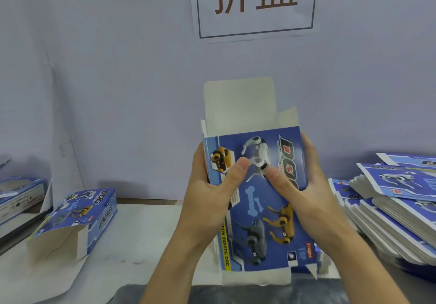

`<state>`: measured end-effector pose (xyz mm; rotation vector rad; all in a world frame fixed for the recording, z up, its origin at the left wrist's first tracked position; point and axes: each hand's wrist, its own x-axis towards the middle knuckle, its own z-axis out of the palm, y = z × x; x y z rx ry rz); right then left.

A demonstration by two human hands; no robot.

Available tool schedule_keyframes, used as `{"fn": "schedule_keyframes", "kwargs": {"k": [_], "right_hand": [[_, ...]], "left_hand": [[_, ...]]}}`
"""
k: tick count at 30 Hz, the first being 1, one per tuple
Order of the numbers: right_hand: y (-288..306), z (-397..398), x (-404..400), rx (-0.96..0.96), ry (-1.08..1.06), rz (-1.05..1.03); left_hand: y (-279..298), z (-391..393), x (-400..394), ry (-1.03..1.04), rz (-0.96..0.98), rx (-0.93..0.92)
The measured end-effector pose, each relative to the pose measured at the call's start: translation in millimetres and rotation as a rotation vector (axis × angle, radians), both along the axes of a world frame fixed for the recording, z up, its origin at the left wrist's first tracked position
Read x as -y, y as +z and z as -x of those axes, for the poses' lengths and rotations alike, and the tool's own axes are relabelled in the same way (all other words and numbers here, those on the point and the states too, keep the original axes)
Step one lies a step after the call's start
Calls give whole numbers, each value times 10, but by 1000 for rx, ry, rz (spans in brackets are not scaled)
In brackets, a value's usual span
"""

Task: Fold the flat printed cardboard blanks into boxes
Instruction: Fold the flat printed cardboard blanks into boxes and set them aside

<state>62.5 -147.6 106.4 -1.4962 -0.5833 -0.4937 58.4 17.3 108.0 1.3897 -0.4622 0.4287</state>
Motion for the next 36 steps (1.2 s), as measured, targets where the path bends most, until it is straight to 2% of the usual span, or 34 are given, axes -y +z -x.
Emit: {"fn": "schedule_keyframes", "kwargs": {"k": [3,9,16,21,25,30,36], "right_hand": [[-38,7,-138,26,-87,-54],[-133,-71,-307,27,-142,-168],[-135,-118,-215,25,-169,-188],[-146,-28,-337,45,-48,-94],[-191,-41,-443,58,-33,-74],[-161,-81,-307,-13,-70,-111],[-81,-85,-199,45,-150,-137]], "left_hand": [[-46,-26,31,43,-45,-26],[-144,-84,61,250,-106,61],[-95,-85,32,252,-183,85],[-19,-87,-117,208,33,57],[13,-69,-181,326,8,150],[-37,-86,-78,244,-16,114],[-57,-75,35,230,-79,116]]}}
